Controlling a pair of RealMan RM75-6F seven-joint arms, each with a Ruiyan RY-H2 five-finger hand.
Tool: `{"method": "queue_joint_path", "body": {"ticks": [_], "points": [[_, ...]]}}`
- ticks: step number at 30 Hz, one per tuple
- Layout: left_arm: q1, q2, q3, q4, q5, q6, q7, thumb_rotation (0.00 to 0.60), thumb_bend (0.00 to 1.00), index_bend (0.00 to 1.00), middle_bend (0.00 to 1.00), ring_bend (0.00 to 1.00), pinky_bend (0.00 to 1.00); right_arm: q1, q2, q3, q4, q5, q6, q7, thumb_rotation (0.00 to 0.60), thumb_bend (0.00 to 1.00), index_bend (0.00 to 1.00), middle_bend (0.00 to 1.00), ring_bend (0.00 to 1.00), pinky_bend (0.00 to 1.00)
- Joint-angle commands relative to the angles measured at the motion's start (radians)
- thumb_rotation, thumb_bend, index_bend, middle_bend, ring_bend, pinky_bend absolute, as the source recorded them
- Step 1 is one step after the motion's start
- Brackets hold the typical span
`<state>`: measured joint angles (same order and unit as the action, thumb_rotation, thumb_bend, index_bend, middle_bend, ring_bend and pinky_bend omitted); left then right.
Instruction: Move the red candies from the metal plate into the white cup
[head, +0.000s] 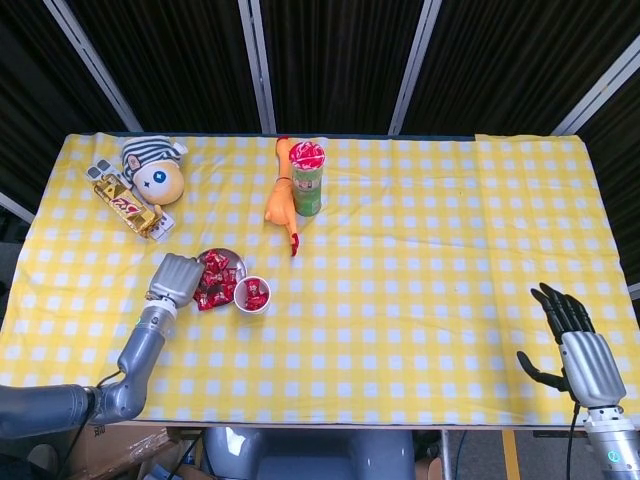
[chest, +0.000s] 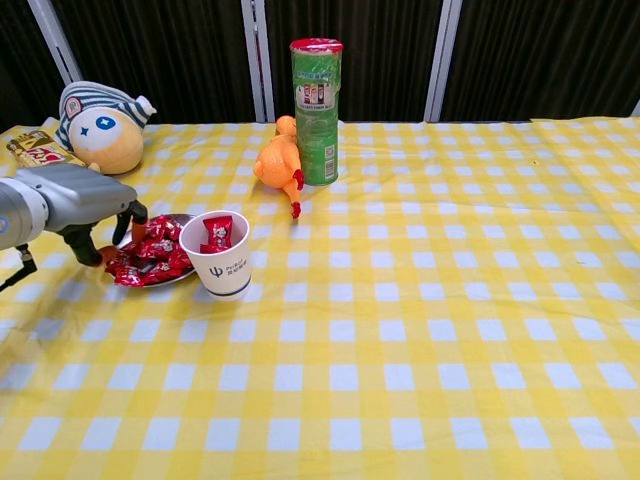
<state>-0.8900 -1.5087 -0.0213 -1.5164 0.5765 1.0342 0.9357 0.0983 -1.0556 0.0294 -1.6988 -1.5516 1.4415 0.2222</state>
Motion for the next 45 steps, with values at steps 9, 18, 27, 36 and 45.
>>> {"method": "queue_joint_path", "body": {"ticks": [9,18,27,36,45], "points": [[-0.01,-0.025,-0.012,0.004,0.007,0.008,-0.001,0.6,0.52,0.34,0.39,0.82,0.9,-0.001,0.001,0.0,-0.001,-0.001,0.001,0.0,0.6,0.39,0.0,0.0,0.0,0.0],[0.007,0.052,-0.034,-0.059,0.05,0.027,-0.061,0.6,0.36,0.33,0.33,0.82,0.9,0.0,0.0,0.0,0.0,-0.003,0.001,0.003,0.6,0.39,0.0,0.0,0.0,0.0],[0.021,0.076,-0.056,-0.062,0.071,0.049,-0.108,0.6,0.24,0.24,0.25,0.82,0.9,-0.001,-0.001,-0.001,-0.002,-0.001,0.001,0.0,0.6,0.39,0.0,0.0,0.0,0.0],[-0.001,-0.006,-0.055,0.011,0.015,0.056,-0.037,0.6,0.24,0.24,0.27,0.82,0.9,0.0,0.0,0.002,-0.002,0.005,-0.002,0.007,0.6,0.39,0.0,0.0,0.0,0.0],[-0.017,-0.079,-0.055,0.099,0.038,0.027,-0.034,0.6,0.24,0.24,0.27,0.82,0.9,0.002,0.003,0.001,-0.003,0.005,-0.006,0.011,0.6,0.39,0.0,0.0,0.0,0.0]]}}
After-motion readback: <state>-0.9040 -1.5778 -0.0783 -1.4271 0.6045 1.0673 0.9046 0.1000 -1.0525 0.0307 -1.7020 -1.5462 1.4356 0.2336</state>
